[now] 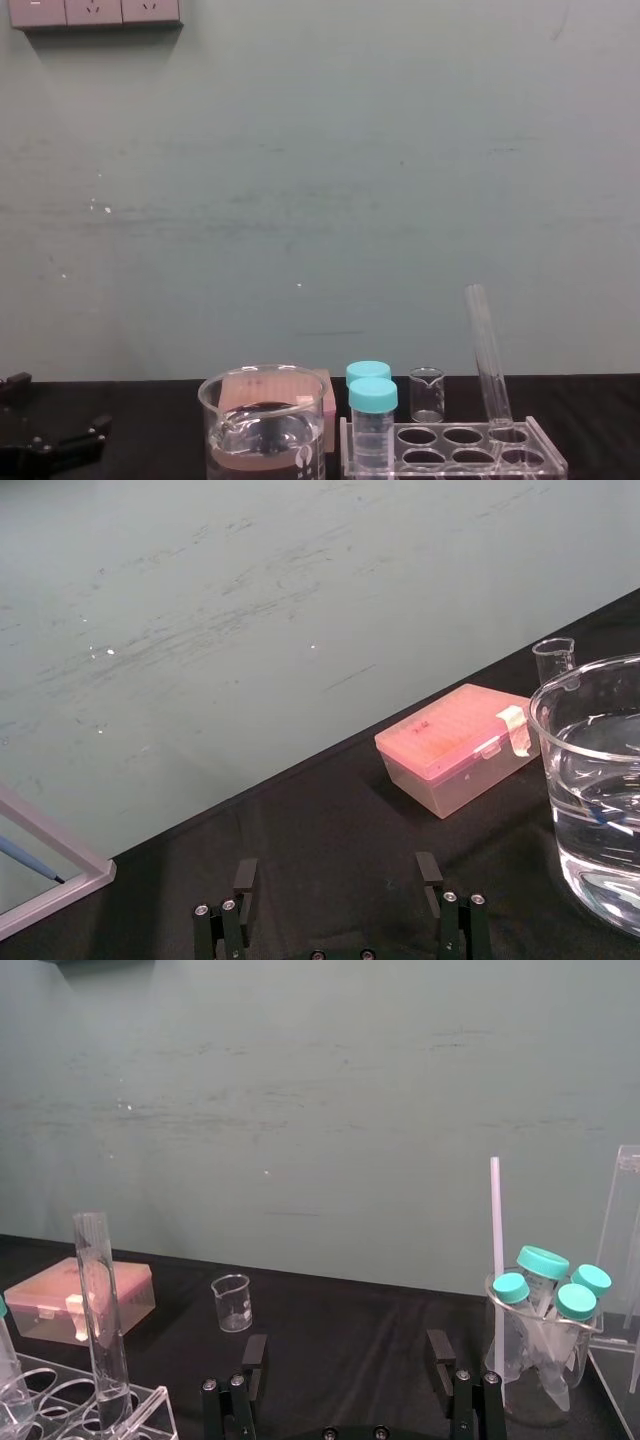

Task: Hold the test tube with one hand and immerse one end into the beaker, then return it to the test tube rack.

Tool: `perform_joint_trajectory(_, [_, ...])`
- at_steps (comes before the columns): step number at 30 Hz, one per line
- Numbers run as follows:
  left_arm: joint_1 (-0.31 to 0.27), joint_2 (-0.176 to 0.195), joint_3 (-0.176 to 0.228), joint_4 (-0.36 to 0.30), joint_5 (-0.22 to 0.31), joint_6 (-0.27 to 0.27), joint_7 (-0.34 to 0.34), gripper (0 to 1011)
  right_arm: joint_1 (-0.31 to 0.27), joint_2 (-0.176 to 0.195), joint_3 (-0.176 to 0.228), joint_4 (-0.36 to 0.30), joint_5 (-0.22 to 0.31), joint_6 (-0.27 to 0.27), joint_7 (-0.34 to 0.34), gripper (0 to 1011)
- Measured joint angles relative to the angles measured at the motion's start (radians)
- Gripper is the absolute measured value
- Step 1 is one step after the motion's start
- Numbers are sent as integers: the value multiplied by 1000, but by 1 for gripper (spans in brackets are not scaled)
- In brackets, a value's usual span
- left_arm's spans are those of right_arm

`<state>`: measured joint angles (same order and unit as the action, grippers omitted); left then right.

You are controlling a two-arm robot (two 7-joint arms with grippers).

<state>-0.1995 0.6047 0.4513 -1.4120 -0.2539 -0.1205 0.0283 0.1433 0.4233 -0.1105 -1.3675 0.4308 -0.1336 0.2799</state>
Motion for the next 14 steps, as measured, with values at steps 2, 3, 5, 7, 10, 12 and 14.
perform_joint_trajectory(2, [0,0,0,0,0,0,0,1000,0,1,0,-1,0,0,0,1000])
perform_joint_trajectory(3, [0,0,0,0,0,0,0,1000,0,1,0,-2,1,0,0,1000])
perform_joint_trajectory(5, [0,0,0,0,0,0,0,1000,0,2,0,-3,1,0,0,1000])
perform_joint_trajectory(7, [0,0,0,0,0,0,0,1000,-1,2,0,-4,2,0,1,1000])
perform_joint_trajectory(10, [0,0,0,0,0,0,0,1000,-1,3,0,-5,2,0,1,1000])
perform_joint_trajectory(12, [0,0,0,0,0,0,0,1000,-1,3,0,-5,3,0,1,1000])
perform_joint_trajectory(14, [0,0,0,0,0,0,0,1000,-1,3,-1,-6,3,0,2,1000])
